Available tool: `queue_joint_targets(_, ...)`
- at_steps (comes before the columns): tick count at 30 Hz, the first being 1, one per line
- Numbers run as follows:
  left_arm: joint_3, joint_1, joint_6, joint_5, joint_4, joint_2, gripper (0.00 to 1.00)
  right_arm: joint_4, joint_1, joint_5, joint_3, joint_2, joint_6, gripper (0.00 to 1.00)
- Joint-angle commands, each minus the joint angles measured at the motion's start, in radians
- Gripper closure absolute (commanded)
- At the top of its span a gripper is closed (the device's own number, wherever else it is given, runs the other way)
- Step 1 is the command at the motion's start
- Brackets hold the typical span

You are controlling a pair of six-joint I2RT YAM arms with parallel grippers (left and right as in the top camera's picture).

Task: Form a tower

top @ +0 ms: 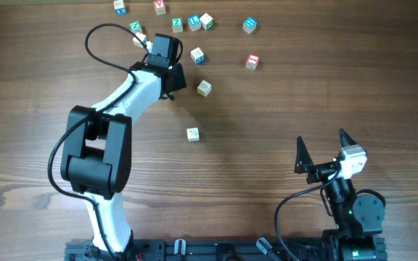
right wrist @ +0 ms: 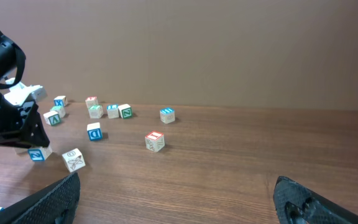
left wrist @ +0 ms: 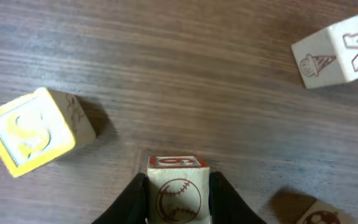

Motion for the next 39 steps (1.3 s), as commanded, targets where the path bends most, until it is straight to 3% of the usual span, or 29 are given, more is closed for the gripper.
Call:
queue_joint_targets(1, -0.005, 0.0, 0.005, -0.009, -0.036, -0.124, 0.77, 0.003, 0.002, 0.011, -0.001, -0.008, 0.007, 0.0)
queue_joint_targets(6, -0.005, -0.001, 0.005, 0.003, -0.147, -0.364, 0.83, 0.003, 0.002, 0.011, -0.001, -0.008, 0.006, 0.0)
queue_joint_targets(11, -0.005, -0.035, 0.005, 0.068, -0.263, -0.507, 0.83, 0.003, 0.002, 0.011, -0.001, -0.008, 0.006, 0.0)
queue_joint_targets(18, -0.032, -0.171, -0.068, 0.073, -0.447, -0.485, 0.82, 0.003, 0.002, 0.011, -0.001, -0.008, 0.007, 0.0)
queue_joint_targets(26, -0.159, -0.272, -0.137, 0.073, -0.444, -0.399, 0.82, 0.003, 0.002, 0.011, -0.001, -0.008, 0.006, 0.0)
queue_joint_targets(39, -0.195, -0.282, -0.244, 0.069, -0.431, -0.387, 0.8, 0.003, 0.002, 0.011, -0.001, -0.008, 0.006, 0.0)
